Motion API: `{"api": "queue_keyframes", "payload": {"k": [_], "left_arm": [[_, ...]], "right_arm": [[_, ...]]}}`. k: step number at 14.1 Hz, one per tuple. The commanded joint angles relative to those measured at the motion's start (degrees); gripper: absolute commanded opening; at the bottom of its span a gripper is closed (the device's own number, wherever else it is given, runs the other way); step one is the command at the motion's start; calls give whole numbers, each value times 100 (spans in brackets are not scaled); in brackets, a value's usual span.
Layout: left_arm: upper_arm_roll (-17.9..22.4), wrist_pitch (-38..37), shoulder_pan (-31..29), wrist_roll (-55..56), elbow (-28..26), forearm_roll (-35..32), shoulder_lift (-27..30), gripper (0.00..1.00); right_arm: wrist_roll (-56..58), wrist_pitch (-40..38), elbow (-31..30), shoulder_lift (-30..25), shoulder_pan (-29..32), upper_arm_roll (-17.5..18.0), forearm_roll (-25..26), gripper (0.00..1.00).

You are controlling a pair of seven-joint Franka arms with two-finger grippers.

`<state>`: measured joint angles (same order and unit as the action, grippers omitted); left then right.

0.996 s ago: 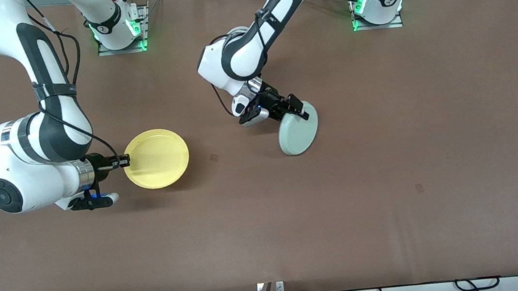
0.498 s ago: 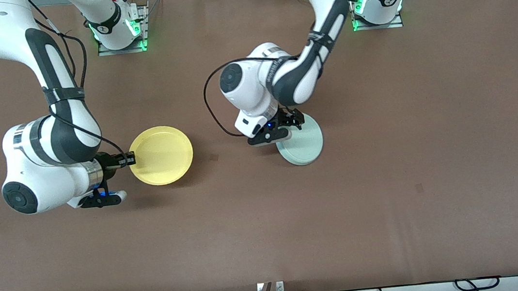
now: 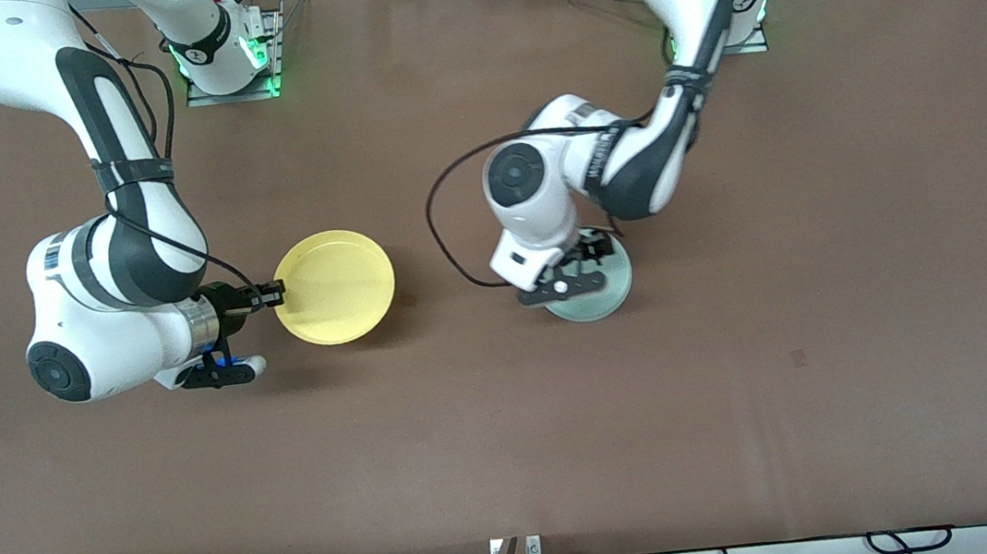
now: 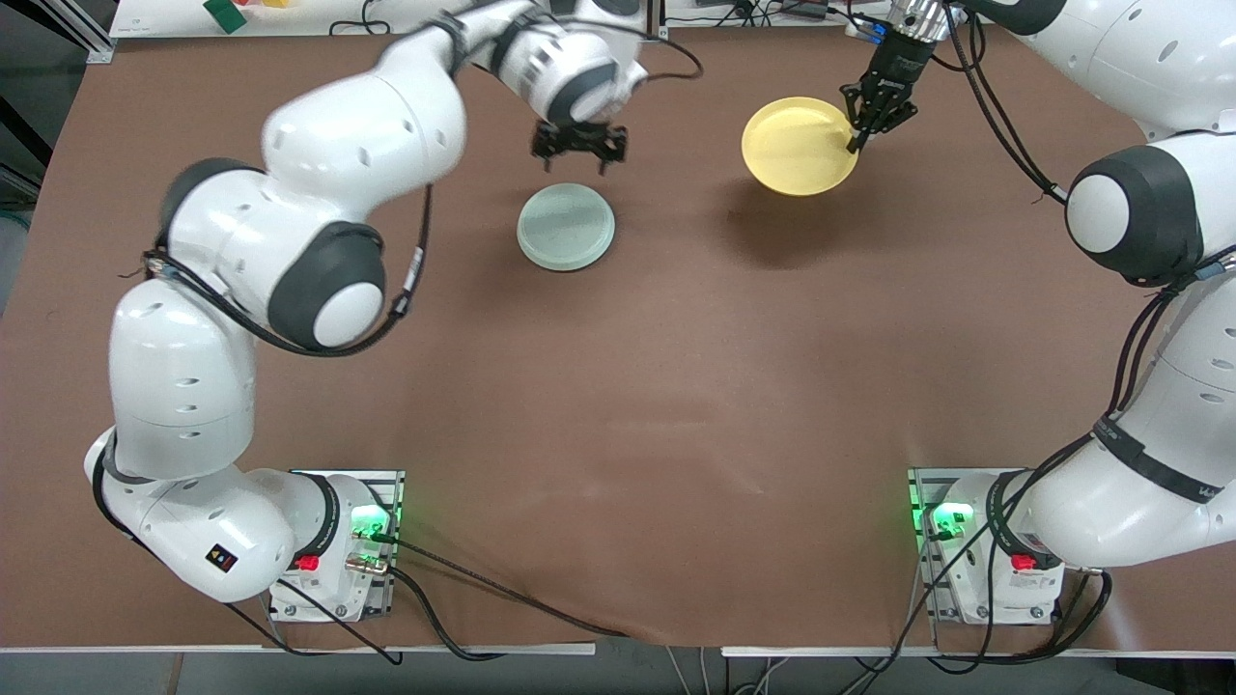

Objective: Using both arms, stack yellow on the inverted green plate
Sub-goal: 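Lower the flipped green plate with the left gripper while the right gripper lifts yellow, then place the yellow plate onto the green plate while the left gripper withdraws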

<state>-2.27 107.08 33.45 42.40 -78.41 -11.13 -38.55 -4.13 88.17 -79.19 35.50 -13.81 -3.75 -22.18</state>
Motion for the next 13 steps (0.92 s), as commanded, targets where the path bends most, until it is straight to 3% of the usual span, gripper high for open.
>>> {"api": "queue_keyframes", "payload": {"k": [1, 4, 7, 10, 13], "left_arm": [[-89, -353, -723, -1159, -254, 164, 488, 100], [-98, -442, -1540, -2522, -420, 182, 830, 100], [-107, -442, -2069, -3113, -491, 182, 1287, 100], [-107, -1001, -2307, -3553, -491, 225, 1954, 100], [-98, -1662, -2552, -3842, -491, 883, 2605, 100]], "right_arm": [[-254, 25, 44, 35, -315, -21, -155, 0], [-868, 445, 71, 167, -910, -21, -269, 0], [-1642, 1217, 71, 422, -1614, -21, -296, 0], [-2065, 1886, 71, 650, -2019, -21, -1233, 0], [-2460, 2668, 79, 861, -2388, -21, -1491, 0]]}}
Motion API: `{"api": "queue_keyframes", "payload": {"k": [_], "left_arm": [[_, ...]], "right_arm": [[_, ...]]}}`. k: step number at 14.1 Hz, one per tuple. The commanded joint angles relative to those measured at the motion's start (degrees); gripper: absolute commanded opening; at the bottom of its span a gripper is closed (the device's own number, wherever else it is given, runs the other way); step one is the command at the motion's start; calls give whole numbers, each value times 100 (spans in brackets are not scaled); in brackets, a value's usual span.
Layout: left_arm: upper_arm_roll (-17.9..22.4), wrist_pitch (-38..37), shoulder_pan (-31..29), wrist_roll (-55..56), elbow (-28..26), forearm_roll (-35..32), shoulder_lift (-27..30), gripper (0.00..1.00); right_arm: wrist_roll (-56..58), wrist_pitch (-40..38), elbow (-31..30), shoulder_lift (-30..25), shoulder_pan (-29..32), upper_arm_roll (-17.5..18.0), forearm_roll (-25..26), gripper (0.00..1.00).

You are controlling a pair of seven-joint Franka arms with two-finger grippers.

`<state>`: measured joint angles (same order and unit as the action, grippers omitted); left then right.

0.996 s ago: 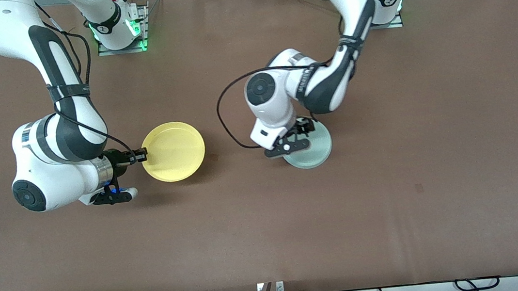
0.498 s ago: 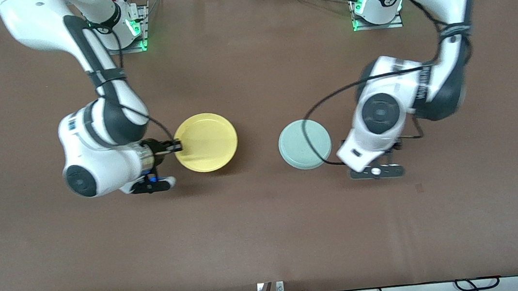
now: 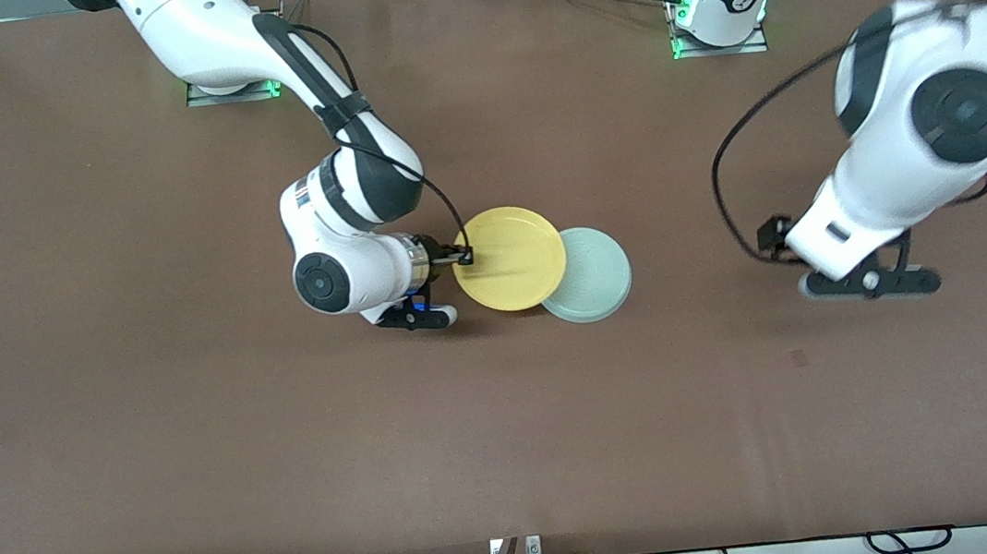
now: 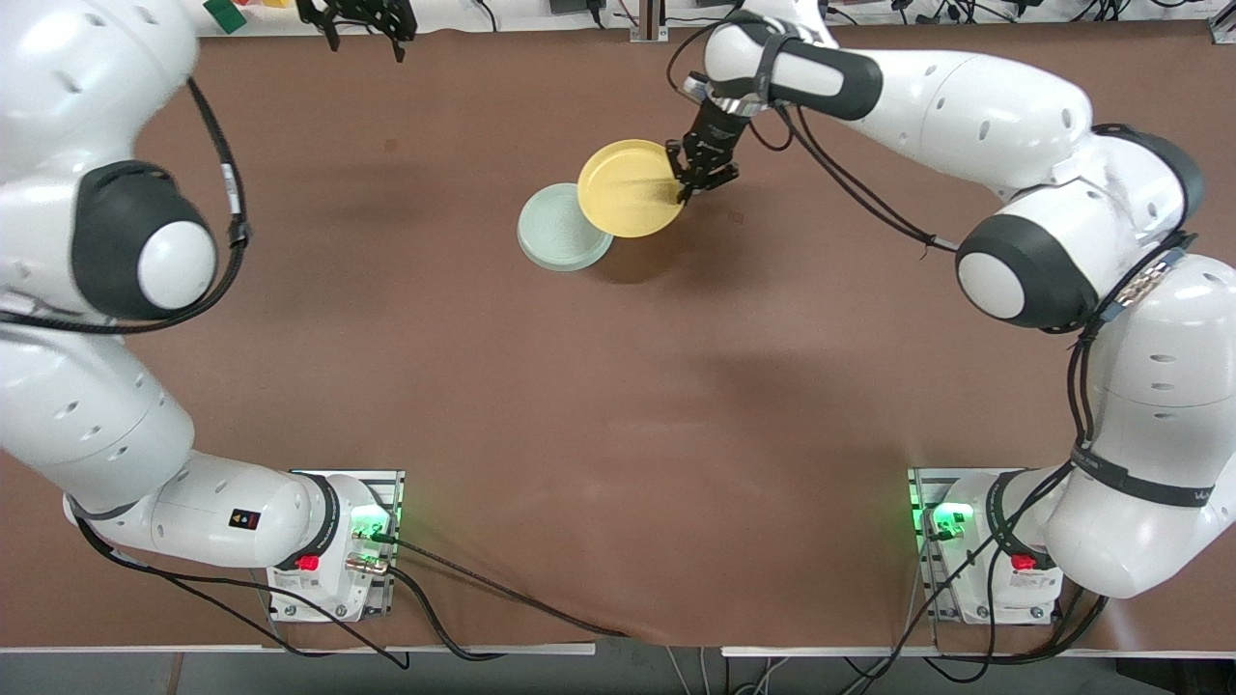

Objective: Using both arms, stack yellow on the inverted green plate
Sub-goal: 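Place the yellow plate onto the green plate while the left gripper withdraws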

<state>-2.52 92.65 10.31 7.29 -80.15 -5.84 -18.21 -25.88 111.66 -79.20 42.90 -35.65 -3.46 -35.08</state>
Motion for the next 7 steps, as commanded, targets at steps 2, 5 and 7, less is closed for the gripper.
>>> {"api": "queue_keyframes", "payload": {"k": [2, 5, 7], "left_arm": [[-73, -291, -380, -718, -326, 381, 835, 100], [-3, -82, -608, -1465, -903, 687, 1344, 100], [303, 445, -601, -1921, -1737, 943, 1818, 100]], "right_arm": [[-645, 732, 245, 385, -442, -49, -218, 0], [-1155, 945, 808, 868, -680, -49, -341, 0], [-1392, 963, 836, 904, -759, -41, -341, 0]]}}
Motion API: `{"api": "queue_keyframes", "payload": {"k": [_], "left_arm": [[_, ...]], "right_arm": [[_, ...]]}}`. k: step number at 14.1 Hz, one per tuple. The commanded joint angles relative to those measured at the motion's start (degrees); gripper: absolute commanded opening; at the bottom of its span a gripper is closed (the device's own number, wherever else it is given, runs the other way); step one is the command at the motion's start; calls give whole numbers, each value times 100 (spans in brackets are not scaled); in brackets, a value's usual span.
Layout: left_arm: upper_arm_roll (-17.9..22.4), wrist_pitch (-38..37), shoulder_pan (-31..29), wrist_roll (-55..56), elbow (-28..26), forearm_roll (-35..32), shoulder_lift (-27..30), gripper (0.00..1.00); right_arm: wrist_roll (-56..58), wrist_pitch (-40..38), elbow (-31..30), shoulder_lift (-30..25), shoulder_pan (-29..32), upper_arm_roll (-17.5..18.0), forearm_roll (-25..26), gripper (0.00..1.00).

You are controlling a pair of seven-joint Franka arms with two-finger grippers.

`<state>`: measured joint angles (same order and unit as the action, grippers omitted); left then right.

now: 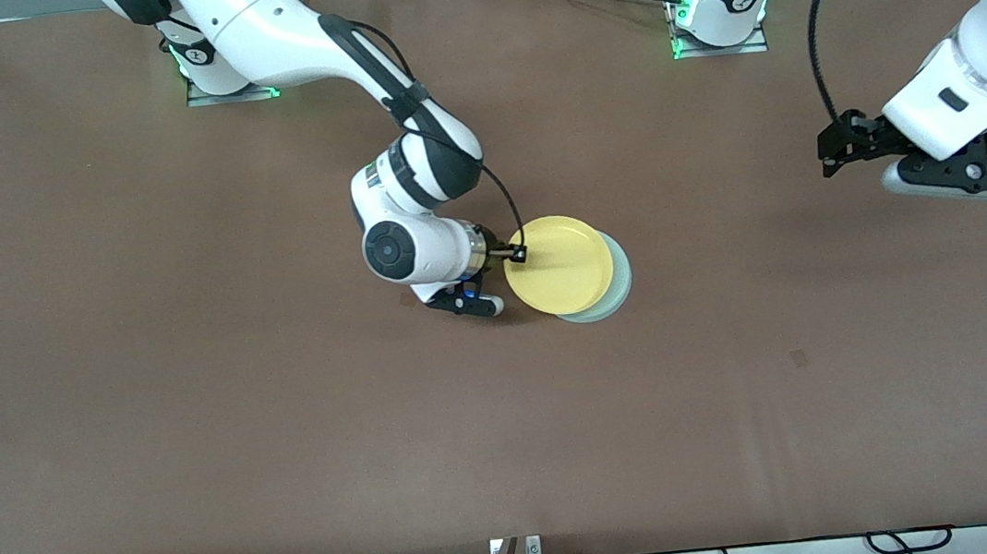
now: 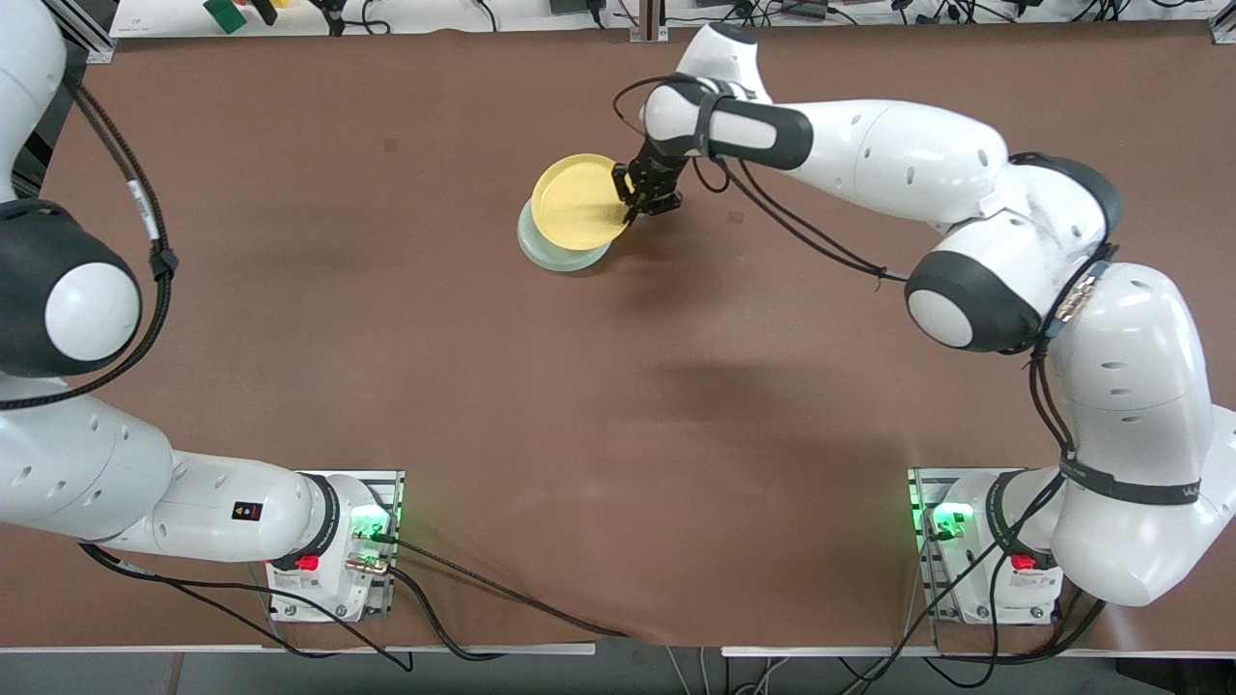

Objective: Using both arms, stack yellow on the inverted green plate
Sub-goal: 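Place the yellow plate onto the green plate while the left gripper withdraws, then open the right gripper to release the yellow plate on the stack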

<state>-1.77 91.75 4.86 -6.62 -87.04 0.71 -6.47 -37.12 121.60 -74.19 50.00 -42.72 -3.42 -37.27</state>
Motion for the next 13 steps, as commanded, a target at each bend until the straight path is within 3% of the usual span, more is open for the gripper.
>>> {"api": "queue_keyframes", "payload": {"k": [1, 7, 9, 13], "left_arm": [[299, 642, -21, -524, -1261, 298, 734, 100], [309, 670, -29, -156, -1404, 271, 955, 100], [168, 266, -29, -25, -1150, 202, 894, 100], [177, 467, -12, 425, -833, 105, 639, 100]], "right_arm": [[-365, -13, 326, 203, -53, -27, -201, 0], [-331, 487, 335, 405, -53, 122, -500, 0], [-340, 567, 335, 457, -140, 131, -536, 0], [-375, 576, 335, 484, -193, 131, -536, 0]]}}
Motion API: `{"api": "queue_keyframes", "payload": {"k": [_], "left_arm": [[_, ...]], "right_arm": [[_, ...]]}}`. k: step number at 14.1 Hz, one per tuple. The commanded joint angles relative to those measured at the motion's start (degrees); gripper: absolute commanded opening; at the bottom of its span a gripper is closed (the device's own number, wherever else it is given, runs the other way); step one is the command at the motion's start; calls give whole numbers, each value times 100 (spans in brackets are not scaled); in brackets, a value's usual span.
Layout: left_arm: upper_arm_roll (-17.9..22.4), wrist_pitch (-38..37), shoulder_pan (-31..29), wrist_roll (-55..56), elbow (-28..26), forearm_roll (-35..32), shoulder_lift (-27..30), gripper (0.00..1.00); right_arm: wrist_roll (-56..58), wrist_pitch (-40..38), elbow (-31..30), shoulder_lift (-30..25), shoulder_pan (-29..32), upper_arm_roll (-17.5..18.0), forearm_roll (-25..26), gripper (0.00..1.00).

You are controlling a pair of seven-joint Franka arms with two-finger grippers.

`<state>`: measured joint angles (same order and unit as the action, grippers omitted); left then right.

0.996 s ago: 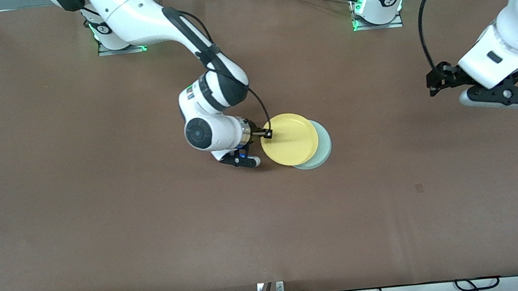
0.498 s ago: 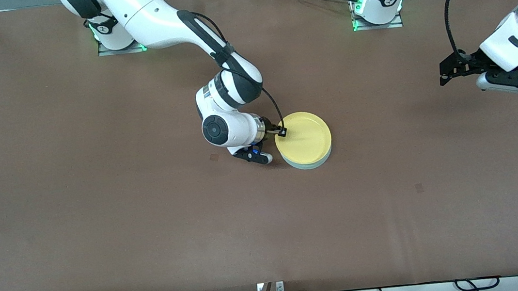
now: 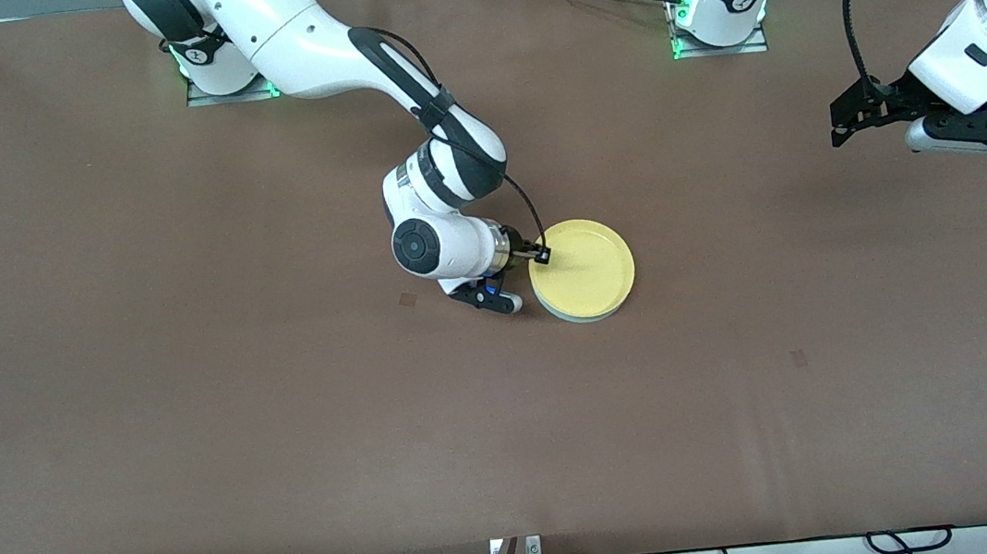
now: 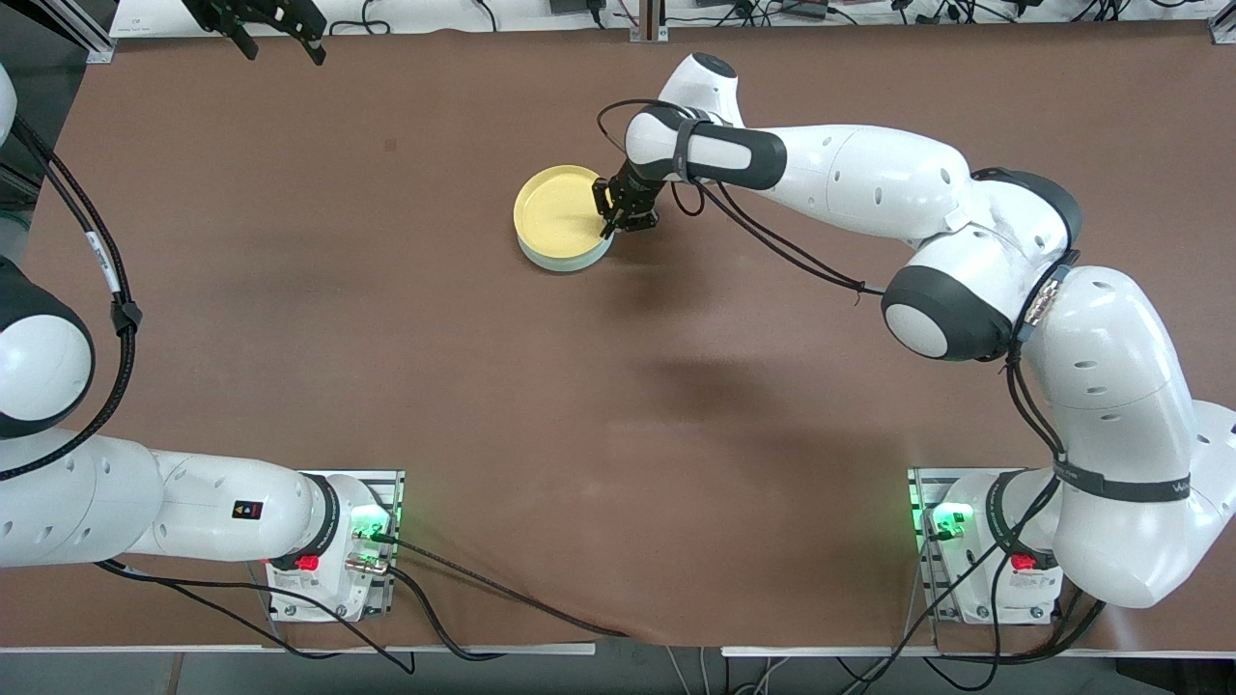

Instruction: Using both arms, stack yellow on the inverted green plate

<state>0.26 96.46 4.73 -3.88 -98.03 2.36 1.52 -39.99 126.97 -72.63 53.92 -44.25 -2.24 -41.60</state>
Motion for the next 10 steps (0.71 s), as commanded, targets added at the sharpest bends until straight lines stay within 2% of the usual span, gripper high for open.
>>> {"api": "queue_keyframes", "payload": {"k": [1, 2, 4, 5, 6, 8, 10], "left_arm": [[-35, -5, 1, 160, 267, -60, -161, 100], [-35, -39, -8, 160, 267, -60, -152, 100], [-35, -49, -8, 221, 275, -60, -143, 100], [-43, -31, -8, 230, 275, -60, -143, 100], [-70, -31, 1, 221, 275, -69, -143, 100], [-114, -48, 1, 221, 275, -95, -126, 100], [-114, -22, -8, 221, 275, -95, -117, 100]], "right_arm": [[-79, 39, 179, 84, -40, 4, -103, 31], [-88, 21, 188, 49, -5, -4, -103, 99], [-114, -145, 267, -117, 74, -57, -76, 100], [-132, -398, 267, -275, 109, -179, -15, 100], [-132, -757, 267, -416, 127, -459, 98, 100], [-71, -1653, 319, -741, 110, -1022, 606, 100], [95, -2314, 398, -1240, 136, -1462, 1379, 100]]}}
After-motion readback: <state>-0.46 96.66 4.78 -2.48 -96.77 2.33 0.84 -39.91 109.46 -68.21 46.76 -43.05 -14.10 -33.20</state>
